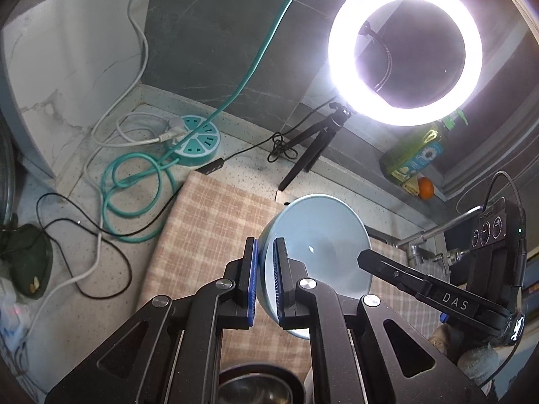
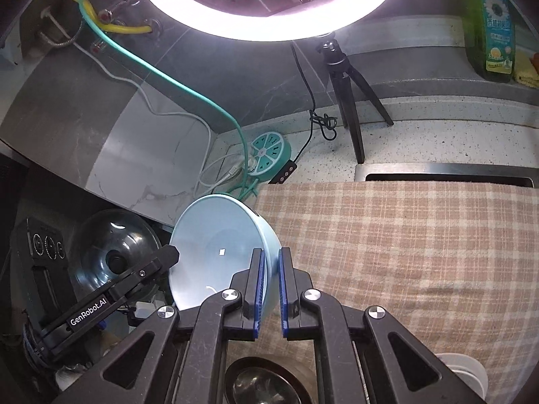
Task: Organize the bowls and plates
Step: 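Lift the white bowl with both grippers and carry it toward the nested bowls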
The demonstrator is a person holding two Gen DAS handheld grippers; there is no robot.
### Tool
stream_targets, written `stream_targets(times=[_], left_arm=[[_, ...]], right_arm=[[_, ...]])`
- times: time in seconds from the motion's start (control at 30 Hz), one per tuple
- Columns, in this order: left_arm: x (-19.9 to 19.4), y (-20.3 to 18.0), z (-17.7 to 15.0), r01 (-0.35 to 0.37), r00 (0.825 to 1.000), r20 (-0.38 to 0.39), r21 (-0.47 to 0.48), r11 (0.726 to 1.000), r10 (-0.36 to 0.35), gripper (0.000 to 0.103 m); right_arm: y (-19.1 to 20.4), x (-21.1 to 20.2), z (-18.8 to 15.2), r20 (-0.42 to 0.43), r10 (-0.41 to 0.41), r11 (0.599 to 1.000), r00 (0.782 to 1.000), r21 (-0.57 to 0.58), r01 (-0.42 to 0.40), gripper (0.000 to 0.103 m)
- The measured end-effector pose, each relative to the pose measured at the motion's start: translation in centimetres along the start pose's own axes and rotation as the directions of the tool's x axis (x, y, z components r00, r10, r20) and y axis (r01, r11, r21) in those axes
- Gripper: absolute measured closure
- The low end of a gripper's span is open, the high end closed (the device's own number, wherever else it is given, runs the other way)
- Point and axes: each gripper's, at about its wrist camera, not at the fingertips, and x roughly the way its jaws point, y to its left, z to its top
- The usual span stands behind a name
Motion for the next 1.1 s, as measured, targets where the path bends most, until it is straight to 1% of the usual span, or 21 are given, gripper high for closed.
stream_targets(times=[0.27, 0.53, 0.9, 1.1], left_arm=[[-2.0, 0.7, -3.3, 0.009, 1.0, -0.012, 0.001, 1.0, -0.009, 0.096], [-3.3, 1.4, -6.2, 0.018, 0.999, -0.026, -0.006, 1.0, -0.019, 0.096], [-3.8, 1.9, -9.3, 0.026, 0.998, -0.049, -0.01, 1.0, -0.026, 0.096], [-3.7, 2.3, -10.6, 0.027, 0.998, -0.063, -0.017, 0.999, -0.028, 0.096]], right_arm=[[1.1, -1.0, -3.5, -0.014, 0.0, 1.0, 1.0, -0.003, 0.0, 0.095], [1.4, -1.5, -6.9, -0.033, -0.009, 1.0, 0.999, -0.013, 0.008, 0.095], [0.5, -0.7, -11.2, -0.09, -0.024, 1.0, 0.996, -0.006, 0.024, 0.095], [-0.1, -0.2, -13.0, -0.114, -0.035, 0.999, 0.993, -0.004, 0.035, 0.095]])
